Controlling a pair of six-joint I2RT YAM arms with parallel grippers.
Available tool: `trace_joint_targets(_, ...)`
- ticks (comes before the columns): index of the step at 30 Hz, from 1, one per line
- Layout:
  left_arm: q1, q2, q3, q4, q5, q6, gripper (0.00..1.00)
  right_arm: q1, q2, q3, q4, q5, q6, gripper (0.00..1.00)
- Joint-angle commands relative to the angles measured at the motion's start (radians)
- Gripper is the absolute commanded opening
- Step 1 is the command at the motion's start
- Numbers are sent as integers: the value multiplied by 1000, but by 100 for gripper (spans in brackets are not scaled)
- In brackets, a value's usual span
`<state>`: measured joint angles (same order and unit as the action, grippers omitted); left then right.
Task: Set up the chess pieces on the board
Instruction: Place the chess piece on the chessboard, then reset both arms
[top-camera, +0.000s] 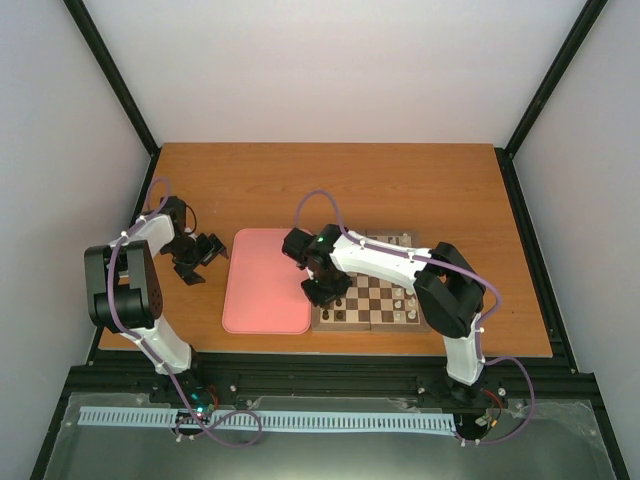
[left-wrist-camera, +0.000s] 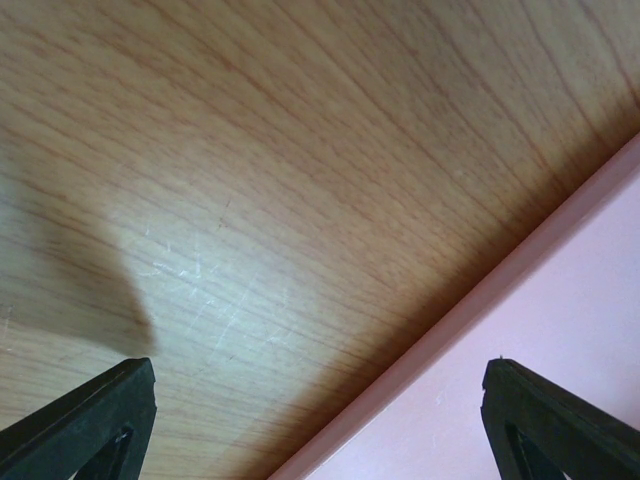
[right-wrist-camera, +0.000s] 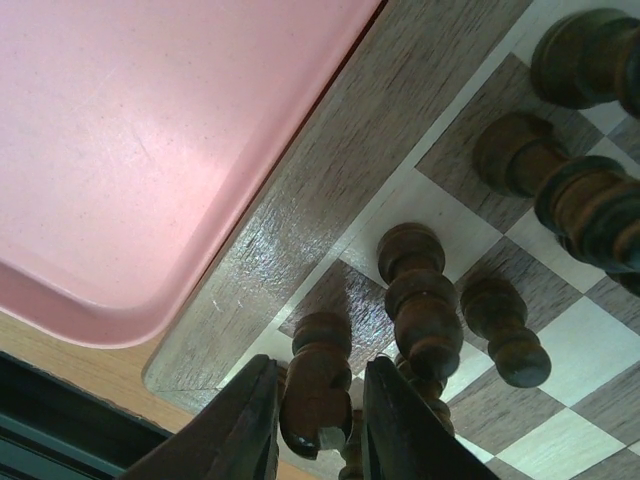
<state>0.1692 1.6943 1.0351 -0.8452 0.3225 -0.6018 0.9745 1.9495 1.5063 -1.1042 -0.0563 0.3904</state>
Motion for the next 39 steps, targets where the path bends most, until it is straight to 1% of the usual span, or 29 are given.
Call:
trace_joint_targets(1,2,3,25,5,1,14,100,-8,-21,1,7,19,-1,25)
trace_joint_targets(10,2,6,28,4,2,14,100,-8,-56,4,6,25,1,28)
trace_joint_targets(16,2,4,27,4,4,15,100,-8,-55,5,-3,23,0,27)
trace_joint_targets(18,2,1,24,3,4,15,100,-8,-64,7,-2,15,-8,28)
trace_joint_targets(22,3,-5,19,4,1,15,100,-8,-93,15,-5,12,-16,34)
trace_joint_targets(24,2,-6,20,4,2,16,100,-8,-112,20,-17,14,-16,40)
trace_joint_targets(28,3,-8,25,4,3,17,100,-8,-150,32,-36,27,-16,63)
trace_joint_targets(29,2,-9,25,5,6,17,100,-8,-162,33,-37,30,-15,71)
trace_joint_targets(30,2,-11,26,5,6,17,100,-8,-167,41,-39,34,-13,75)
trace_joint_targets(31,2,-12,28,2,7,19,100,-8,-178,52,-43,37,-12,90)
trace_joint_targets(32,3,-14,29,0,8,20,100,-8,-184,68,-49,43,-9,99)
trace_joint_targets(36,2,-41,47,-16,0,31,100,-28,-185,169,-112,91,-9,100)
trace_joint_targets(39,2,-62,66,-29,-9,40,100,-98,-203,223,-113,84,-10,100)
